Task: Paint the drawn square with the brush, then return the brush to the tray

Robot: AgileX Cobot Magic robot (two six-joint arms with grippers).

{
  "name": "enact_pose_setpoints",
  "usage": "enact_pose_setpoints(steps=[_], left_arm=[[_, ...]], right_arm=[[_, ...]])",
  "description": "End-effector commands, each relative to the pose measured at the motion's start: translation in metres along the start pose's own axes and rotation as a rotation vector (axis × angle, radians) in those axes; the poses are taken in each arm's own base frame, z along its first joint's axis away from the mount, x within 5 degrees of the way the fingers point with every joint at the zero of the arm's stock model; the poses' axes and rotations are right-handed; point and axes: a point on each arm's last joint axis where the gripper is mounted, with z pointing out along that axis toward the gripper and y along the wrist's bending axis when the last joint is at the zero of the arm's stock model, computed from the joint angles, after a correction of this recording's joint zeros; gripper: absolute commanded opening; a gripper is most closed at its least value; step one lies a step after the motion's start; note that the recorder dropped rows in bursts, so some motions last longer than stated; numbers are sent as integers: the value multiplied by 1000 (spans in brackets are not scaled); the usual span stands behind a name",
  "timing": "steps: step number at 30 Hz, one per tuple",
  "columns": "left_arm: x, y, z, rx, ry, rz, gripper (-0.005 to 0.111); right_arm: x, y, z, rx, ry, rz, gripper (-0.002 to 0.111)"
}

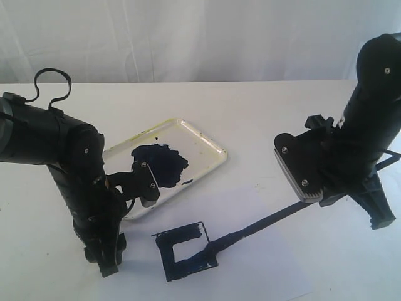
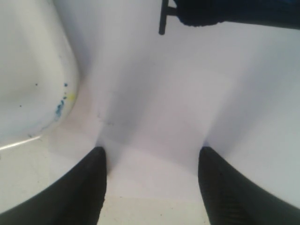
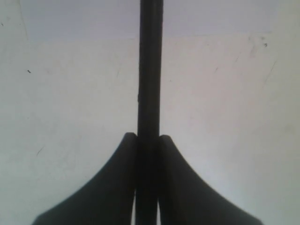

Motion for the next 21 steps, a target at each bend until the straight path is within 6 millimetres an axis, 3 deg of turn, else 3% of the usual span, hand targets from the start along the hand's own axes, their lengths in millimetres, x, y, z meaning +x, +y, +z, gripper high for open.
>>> enact_pose_setpoints(steps=[1, 21], left_arm=[[2, -4, 5, 22, 17, -6, 62], [2, -4, 5, 22, 17, -6, 62]], right_arm=[[0, 0, -1, 18, -1, -11, 0], [1, -7, 6, 60, 15, -1, 0]])
